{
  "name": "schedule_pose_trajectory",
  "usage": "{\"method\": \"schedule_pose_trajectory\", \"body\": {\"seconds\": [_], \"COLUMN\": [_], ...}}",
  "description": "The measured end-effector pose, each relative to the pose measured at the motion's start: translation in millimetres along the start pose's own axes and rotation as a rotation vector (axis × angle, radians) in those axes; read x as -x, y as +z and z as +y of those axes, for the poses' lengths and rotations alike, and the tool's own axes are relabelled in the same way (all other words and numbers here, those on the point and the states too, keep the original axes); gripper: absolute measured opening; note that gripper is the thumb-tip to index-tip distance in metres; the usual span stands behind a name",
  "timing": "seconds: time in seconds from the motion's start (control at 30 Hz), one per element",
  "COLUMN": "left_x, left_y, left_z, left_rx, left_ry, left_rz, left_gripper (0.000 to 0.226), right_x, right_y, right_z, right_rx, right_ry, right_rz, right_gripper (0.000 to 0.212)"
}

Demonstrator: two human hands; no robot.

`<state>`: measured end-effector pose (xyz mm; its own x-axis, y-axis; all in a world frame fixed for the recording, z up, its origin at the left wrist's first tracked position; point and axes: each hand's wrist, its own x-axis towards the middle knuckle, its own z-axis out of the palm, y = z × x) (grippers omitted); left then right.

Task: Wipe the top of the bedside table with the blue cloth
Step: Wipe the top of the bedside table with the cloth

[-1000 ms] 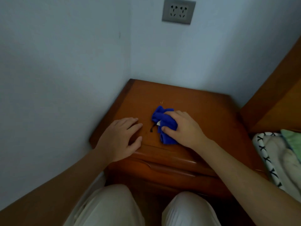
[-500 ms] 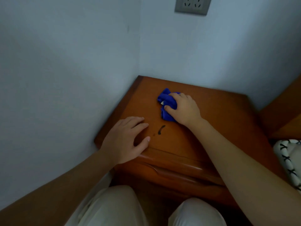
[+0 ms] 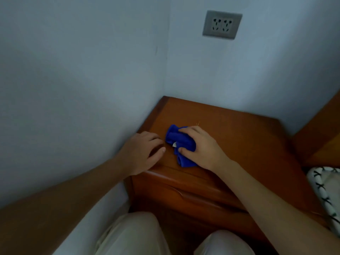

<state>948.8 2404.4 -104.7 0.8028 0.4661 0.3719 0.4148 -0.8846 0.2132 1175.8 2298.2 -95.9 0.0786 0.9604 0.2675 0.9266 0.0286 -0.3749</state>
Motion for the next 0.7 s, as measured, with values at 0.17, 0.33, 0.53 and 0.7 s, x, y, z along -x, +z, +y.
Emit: {"method": "schedule_pose_trajectory", "body": {"seconds": [0.17, 0.33, 0.53, 0.7], "left_x": [5.9, 5.8, 6.8, 7.0], "left_y": [5.9, 5.5, 12.1, 11.8], "left_z": [-7.2, -10.7, -11.8, -9.9], "left_rx": [-0.013, 0.036, 0.08, 0.083], "left_ry": [-0.052, -0.058, -0.07, -0.082], "left_rz": [0.023, 0.033, 0.07, 0.077], "left_gripper": [0.044, 0.044, 0.042, 0.042], "right_x": [-33.3, -93.8, -179.2, -197.2], "right_y": [8.9, 26.9, 41.5, 53.1], "right_z": [-1.9, 5.0, 20.8, 14.7], "right_rx": [0.1, 0.109, 0.067, 0.11], "right_ry": [-0.039, -0.008, 0.074, 0.13], "right_rz": [-0.017, -0.011, 0.0, 0.058], "right_gripper": [0.051, 0.048, 0.044, 0.039]}}
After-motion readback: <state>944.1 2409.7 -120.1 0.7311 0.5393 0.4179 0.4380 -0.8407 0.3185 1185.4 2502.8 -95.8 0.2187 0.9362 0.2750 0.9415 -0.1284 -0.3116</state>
